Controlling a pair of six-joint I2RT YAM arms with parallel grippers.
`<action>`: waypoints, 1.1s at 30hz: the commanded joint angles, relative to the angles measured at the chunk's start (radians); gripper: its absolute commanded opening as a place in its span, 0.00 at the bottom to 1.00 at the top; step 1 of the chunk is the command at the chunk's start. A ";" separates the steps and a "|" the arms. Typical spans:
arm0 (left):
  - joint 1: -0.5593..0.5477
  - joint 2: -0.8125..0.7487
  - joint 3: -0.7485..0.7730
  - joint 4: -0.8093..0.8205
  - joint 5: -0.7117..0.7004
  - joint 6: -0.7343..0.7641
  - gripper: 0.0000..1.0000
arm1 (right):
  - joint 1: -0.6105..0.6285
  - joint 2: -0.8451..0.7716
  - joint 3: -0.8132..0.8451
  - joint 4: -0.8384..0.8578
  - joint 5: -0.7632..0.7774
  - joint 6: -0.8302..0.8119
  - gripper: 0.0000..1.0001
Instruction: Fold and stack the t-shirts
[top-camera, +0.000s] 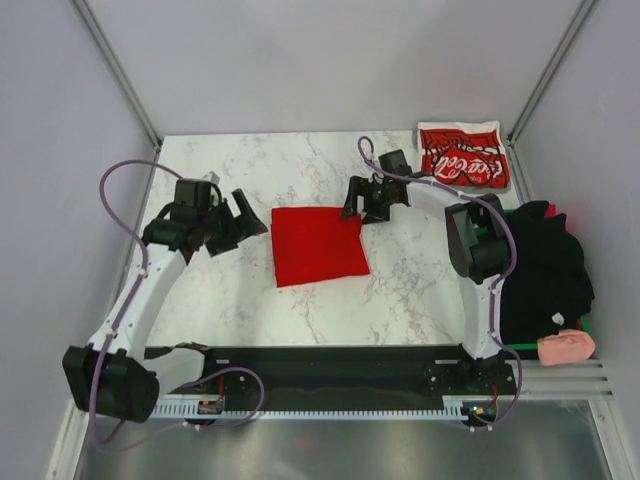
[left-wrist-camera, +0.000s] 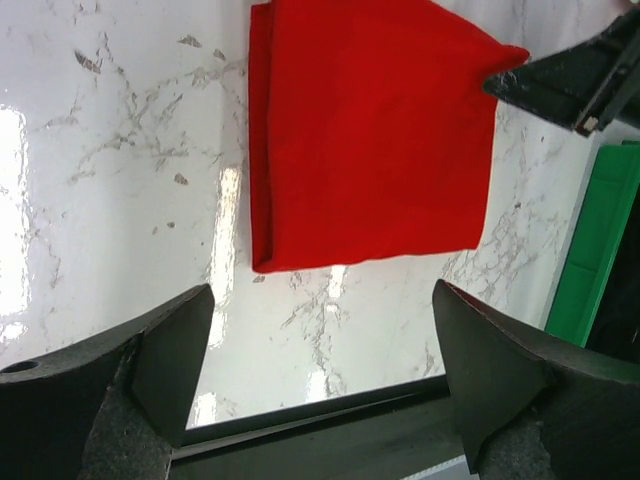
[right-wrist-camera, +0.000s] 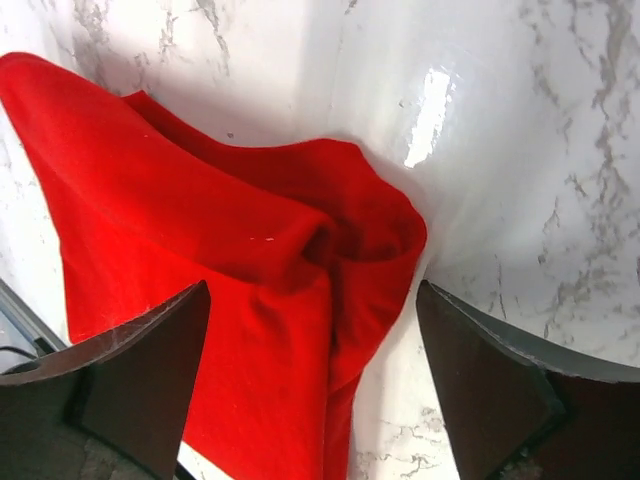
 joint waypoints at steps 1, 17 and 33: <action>-0.001 -0.104 -0.047 -0.035 0.041 0.068 0.97 | 0.004 0.074 0.003 0.044 -0.005 0.004 0.87; -0.001 -0.385 -0.073 -0.199 -0.161 0.200 0.98 | -0.029 0.033 0.064 0.058 -0.019 -0.005 0.00; -0.012 -0.558 -0.087 -0.182 -0.290 0.194 0.99 | -0.157 -0.104 0.518 -0.317 0.716 -0.375 0.00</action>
